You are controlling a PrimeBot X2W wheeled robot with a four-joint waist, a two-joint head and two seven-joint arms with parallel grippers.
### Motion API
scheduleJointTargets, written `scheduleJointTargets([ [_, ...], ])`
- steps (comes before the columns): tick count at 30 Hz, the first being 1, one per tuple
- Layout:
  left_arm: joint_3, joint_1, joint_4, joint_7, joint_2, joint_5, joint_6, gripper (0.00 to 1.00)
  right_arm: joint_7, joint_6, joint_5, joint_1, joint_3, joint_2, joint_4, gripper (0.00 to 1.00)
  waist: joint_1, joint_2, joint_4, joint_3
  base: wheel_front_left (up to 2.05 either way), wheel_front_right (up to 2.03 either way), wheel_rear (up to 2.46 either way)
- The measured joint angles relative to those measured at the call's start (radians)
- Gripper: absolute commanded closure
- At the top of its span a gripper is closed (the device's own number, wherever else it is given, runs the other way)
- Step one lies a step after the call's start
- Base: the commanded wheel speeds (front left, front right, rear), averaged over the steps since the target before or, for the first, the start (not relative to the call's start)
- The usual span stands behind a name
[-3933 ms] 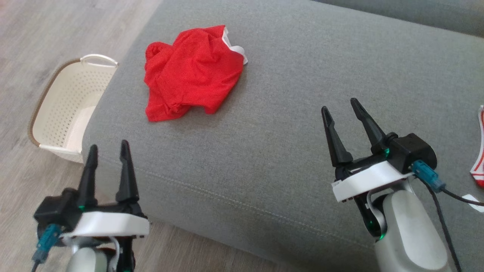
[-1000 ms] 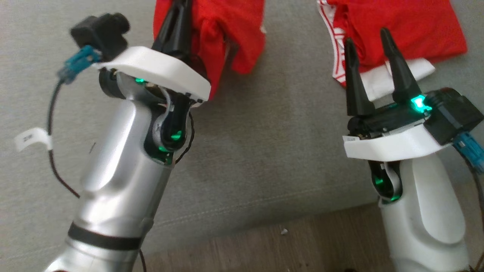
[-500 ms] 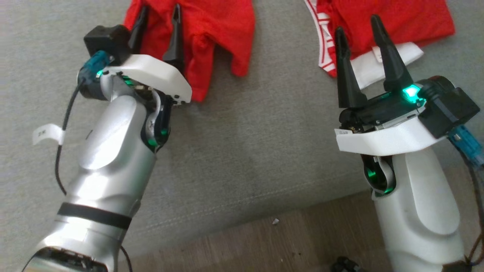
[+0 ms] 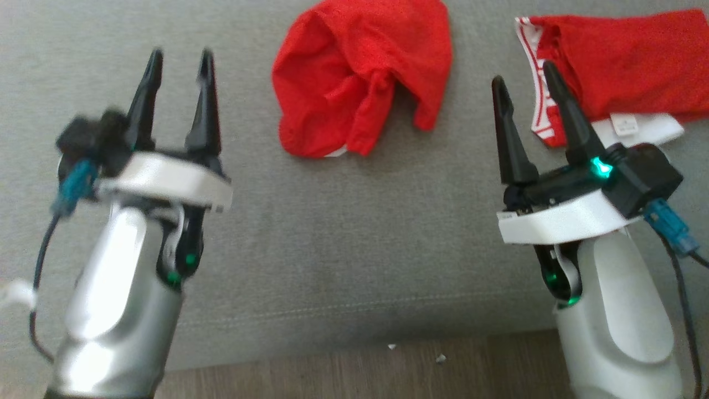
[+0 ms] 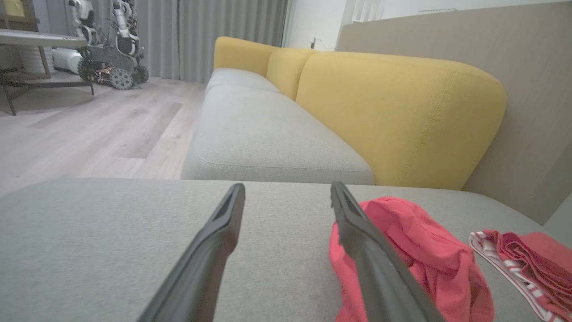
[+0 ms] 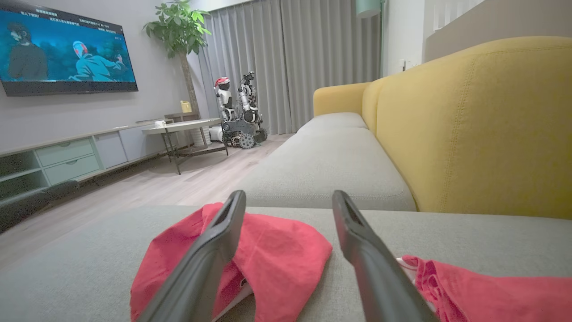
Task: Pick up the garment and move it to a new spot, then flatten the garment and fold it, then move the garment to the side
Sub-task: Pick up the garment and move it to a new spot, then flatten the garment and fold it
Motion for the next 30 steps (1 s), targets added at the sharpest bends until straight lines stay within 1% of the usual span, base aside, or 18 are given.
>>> scheduleJointTargets([
  [3,0.038,0.104,-0.082,0.000,0.006,0.036,-0.005,0.00,0.007,0.000,-0.020,0.029,-0.016,0.001,0.011,0.00,0.0000,0.0000,0.028,-0.028,0.00,0.00,0.00],
  [6,0.104,0.204,-0.139,0.000,-0.029,0.040,-0.009,0.00,0.007,0.000,-0.026,0.068,-0.040,0.001,0.012,0.00,0.0000,0.0000,0.055,-0.054,0.00,0.00,0.00],
  [10,0.156,0.315,-0.177,0.000,-0.081,0.087,-0.019,0.00,0.009,0.000,-0.026,0.115,-0.050,0.001,0.013,0.00,0.0000,0.0000,0.086,-0.079,0.00,0.00,0.00],
  [11,0.166,0.332,-0.184,0.000,-0.091,0.103,-0.030,0.00,0.012,0.000,-0.026,0.122,-0.050,0.001,0.013,0.00,-0.0001,0.0000,0.093,-0.083,0.00,0.00,0.00],
  [15,0.194,0.350,-0.196,0.000,-0.114,0.161,-0.058,0.00,0.026,0.000,-0.025,0.125,-0.040,0.002,0.014,0.00,-0.0001,0.0000,0.117,-0.089,0.00,0.00,0.00],
  [19,0.225,0.350,-0.197,0.000,-0.125,0.190,-0.080,0.00,0.065,0.000,-0.013,0.123,0.003,0.002,0.038,0.00,0.0000,0.0000,0.135,-0.086,0.00,0.00,0.00],
  [23,0.237,0.350,-0.196,0.000,-0.134,0.206,-0.094,0.00,0.107,0.000,0.007,0.099,0.037,0.002,0.118,0.00,0.0000,0.0000,0.156,-0.078,0.00,0.00,0.00],
  [30,0.231,0.349,-0.183,0.000,-0.140,0.205,-0.106,0.00,0.144,0.000,0.144,0.012,0.049,0.002,0.285,0.00,0.0000,0.0000,0.201,-0.050,0.00,0.00,0.00],
])
